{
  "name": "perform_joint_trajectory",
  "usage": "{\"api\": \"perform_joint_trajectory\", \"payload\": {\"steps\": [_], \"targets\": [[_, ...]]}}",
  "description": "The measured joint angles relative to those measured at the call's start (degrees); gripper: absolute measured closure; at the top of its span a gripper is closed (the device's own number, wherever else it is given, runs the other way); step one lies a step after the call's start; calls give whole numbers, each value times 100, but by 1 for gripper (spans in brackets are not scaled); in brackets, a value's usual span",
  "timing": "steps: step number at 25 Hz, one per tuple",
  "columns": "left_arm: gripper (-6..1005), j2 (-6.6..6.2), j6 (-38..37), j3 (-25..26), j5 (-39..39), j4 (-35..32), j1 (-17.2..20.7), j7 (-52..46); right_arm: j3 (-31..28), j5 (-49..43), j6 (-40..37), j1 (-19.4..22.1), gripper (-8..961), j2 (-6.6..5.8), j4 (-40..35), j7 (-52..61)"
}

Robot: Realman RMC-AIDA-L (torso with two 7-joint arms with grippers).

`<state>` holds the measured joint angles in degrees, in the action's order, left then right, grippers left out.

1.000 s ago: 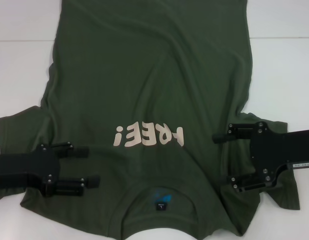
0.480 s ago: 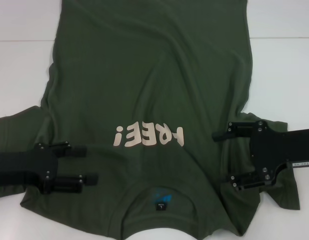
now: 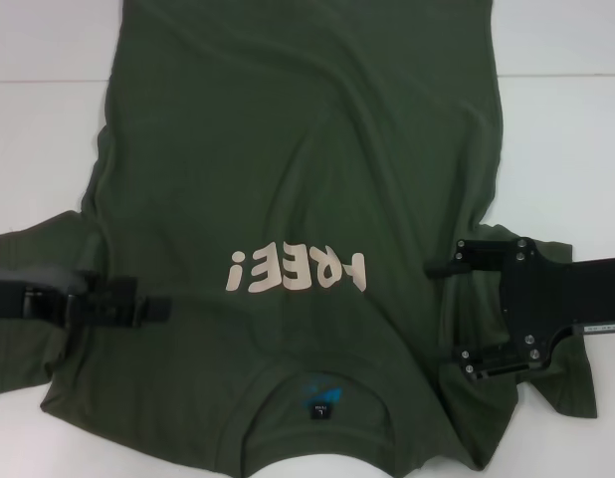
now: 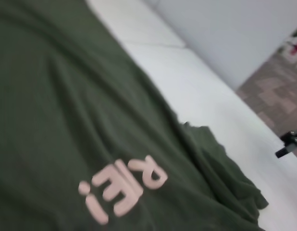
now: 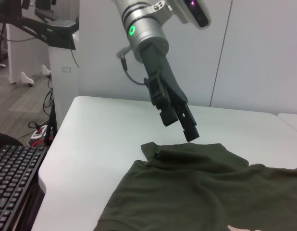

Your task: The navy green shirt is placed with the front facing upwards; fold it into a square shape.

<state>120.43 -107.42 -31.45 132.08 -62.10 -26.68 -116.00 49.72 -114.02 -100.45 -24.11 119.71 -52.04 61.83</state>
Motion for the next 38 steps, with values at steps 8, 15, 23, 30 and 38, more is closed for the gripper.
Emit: {"api": "perform_joint_trajectory", "payload": {"steps": [8,15,23,30,38], "targets": [[91,58,-294,-655,872,-1271,12,-2259,-179,-23,9,22,97,-18,137,-246],[92,5,-439,-693,1662,-1906,-105,-3567,-235,-95,9,64,97,-34,88,-239],[91,44,-545,-964,2993,-2048,-306,-4199,-212,-258,-29,25,97,-36,80,-197],[91,8,-227,-1256,3165,-1993,-305,-4334,-162,-330,-91,-2,97,-19,80,-182],[92,-66,308,-1485,3170,-1335,-312,-4318,-152,-340,-115,-47,97,-18,87,-180]]}}
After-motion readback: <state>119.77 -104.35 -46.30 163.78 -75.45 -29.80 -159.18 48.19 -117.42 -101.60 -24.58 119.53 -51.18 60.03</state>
